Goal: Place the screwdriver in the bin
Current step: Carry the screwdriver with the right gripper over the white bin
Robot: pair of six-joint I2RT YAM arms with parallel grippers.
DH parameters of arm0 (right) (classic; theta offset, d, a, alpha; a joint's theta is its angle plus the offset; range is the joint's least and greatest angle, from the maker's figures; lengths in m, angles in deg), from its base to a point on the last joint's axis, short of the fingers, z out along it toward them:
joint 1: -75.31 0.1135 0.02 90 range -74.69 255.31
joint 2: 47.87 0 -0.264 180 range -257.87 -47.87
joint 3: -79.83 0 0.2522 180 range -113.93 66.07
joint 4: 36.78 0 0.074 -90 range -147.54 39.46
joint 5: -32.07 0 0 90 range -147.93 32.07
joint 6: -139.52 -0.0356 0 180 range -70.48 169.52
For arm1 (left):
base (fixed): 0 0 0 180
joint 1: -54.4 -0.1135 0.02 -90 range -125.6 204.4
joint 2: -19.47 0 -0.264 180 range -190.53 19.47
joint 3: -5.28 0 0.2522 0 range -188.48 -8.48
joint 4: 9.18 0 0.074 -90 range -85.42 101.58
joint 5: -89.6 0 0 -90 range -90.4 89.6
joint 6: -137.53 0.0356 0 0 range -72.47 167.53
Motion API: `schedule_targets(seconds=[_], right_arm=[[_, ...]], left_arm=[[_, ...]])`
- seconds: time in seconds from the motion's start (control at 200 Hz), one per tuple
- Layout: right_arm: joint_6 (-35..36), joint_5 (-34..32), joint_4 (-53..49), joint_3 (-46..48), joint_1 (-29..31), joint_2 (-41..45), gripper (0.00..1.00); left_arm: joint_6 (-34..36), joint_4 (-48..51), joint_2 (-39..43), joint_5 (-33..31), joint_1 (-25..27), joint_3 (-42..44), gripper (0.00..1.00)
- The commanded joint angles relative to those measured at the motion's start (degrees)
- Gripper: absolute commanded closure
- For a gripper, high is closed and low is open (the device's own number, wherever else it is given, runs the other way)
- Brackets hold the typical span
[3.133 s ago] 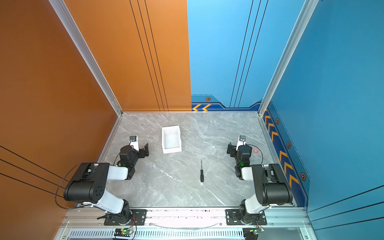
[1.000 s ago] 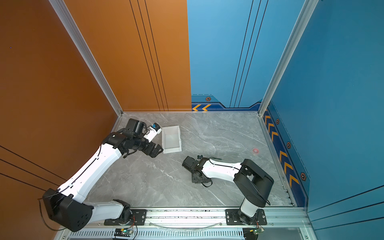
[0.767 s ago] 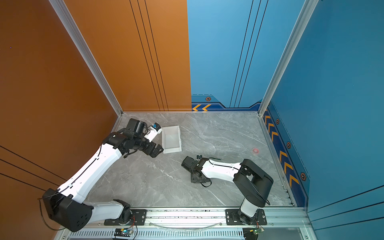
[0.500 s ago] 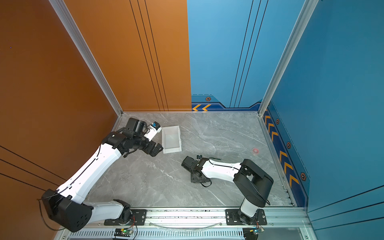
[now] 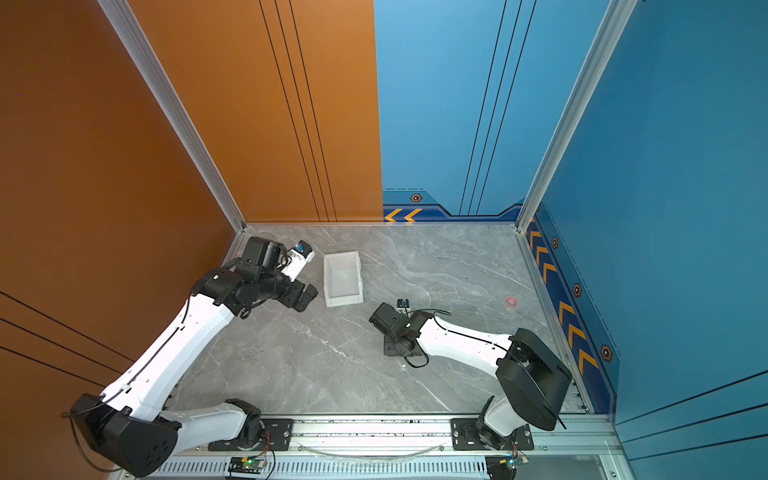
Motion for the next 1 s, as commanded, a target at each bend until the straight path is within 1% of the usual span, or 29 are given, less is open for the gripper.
schedule_targets(seconds=[0.0,0.08,0.165,0.32,0.45,0.551,0.686,0.951,0.996], right_arm=[[2.8,-0.5,-0.2,-2.9,-2.0,2.0,0.88],[4.6,1.1,-1.5,-5.7,-3.5,1.7,0.88],[6.6,0.9,-3.7,-9.5,-4.3,0.7,0.88],[8.4,1.4,-5.6,-17.3,-5.1,-3.4,0.87],[10.3,2.0,-6.7,-24.4,-4.6,-8.9,0.86],[11.9,2.0,-7.8,-30.5,-4.1,-13.5,0.85],[13.7,3.0,-8.9,-37.8,-3.9,-19.0,0.85],[16.1,5.2,-9.2,-47.6,-3.9,-27.4,0.85],[16.4,5.4,-9.3,-50.5,-3.8,-28.6,0.85]], left_arm=[[-1.8,1.2,1.2,-1.1,-1.2,1.7,0.02],[-3.9,1.1,1.3,1.6,-2.7,2.1,0.02],[-4.9,1.2,1.4,3.7,-3.6,2.2,0.02],[-5.6,1.3,1.0,1.1,-4.0,-0.4,0.02],[-7.8,1.3,0.3,2.6,-6.1,-1.7,0.02],[-8.4,1.3,0.5,1.8,-7.9,-2.4,0.02],[-7.7,1.3,1.5,-0.4,-9.4,-3.2,0.02],[-7.3,1.5,3.5,-0.2,-10.7,-3.1,0.02],[-7.2,1.4,3.5,-0.1,-11.0,-3.0,0.02]])
